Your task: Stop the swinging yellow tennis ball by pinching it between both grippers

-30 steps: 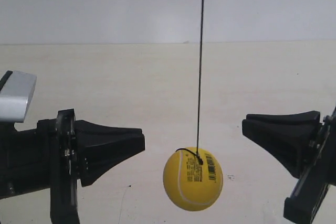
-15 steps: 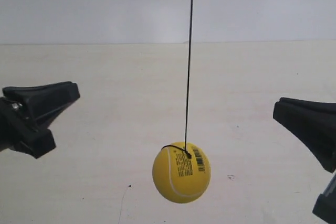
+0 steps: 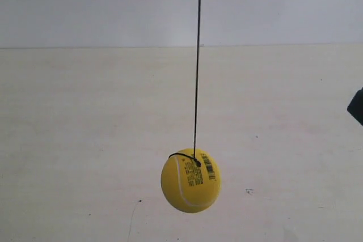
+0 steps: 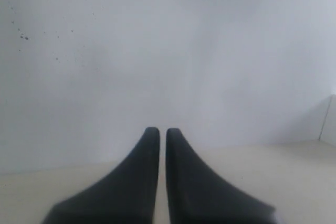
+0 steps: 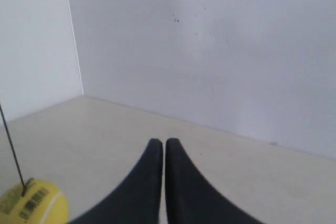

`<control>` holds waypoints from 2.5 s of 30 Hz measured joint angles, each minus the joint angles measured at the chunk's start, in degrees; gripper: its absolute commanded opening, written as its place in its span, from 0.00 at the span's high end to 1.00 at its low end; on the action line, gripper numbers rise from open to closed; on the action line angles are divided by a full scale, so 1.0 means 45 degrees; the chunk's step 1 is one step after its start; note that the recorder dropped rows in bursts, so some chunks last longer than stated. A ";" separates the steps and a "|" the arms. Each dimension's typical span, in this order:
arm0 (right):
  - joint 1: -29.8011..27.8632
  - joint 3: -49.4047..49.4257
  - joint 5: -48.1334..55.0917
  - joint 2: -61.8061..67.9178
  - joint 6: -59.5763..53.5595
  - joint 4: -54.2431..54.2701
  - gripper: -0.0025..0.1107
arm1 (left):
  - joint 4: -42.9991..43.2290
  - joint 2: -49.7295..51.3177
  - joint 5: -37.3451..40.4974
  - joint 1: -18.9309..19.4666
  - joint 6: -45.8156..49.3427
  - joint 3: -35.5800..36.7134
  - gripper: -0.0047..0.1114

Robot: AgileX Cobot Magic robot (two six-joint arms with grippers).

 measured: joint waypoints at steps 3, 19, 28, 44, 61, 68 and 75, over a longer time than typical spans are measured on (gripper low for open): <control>0.0000 0.0025 0.0007 -0.0984 0.0375 0.0000 0.98 | 0.0000 -0.1423 0.1020 0.0000 0.0000 0.0000 0.92; 0.0000 0.0033 0.0036 -0.2607 0.1320 0.0000 0.98 | -0.0025 -0.4352 0.5028 0.0000 0.0027 0.0078 0.92; 0.0000 0.0033 0.0036 -0.2607 0.1320 -0.0023 0.98 | -0.0025 -0.4352 0.5028 0.0000 0.0027 0.0078 0.92; 0.0000 0.0033 0.0036 -0.2607 0.1320 -0.0023 0.98 | -0.1864 -0.4352 0.5050 0.3453 0.0813 0.0107 0.92; 0.0000 0.0033 0.0036 -0.2607 0.1320 -0.0023 0.98 | -0.2140 -0.4467 0.4797 0.5845 0.2608 0.2056 0.92; 0.0000 0.0033 0.0036 -0.2607 0.1320 -0.0023 0.98 | -0.2140 -0.4467 0.4300 0.5845 0.3141 0.2788 0.92; 0.0000 0.0033 -0.0191 -0.2607 0.1320 -0.0023 0.98 | -0.2140 -0.4467 0.4267 0.5845 0.4007 0.2816 0.92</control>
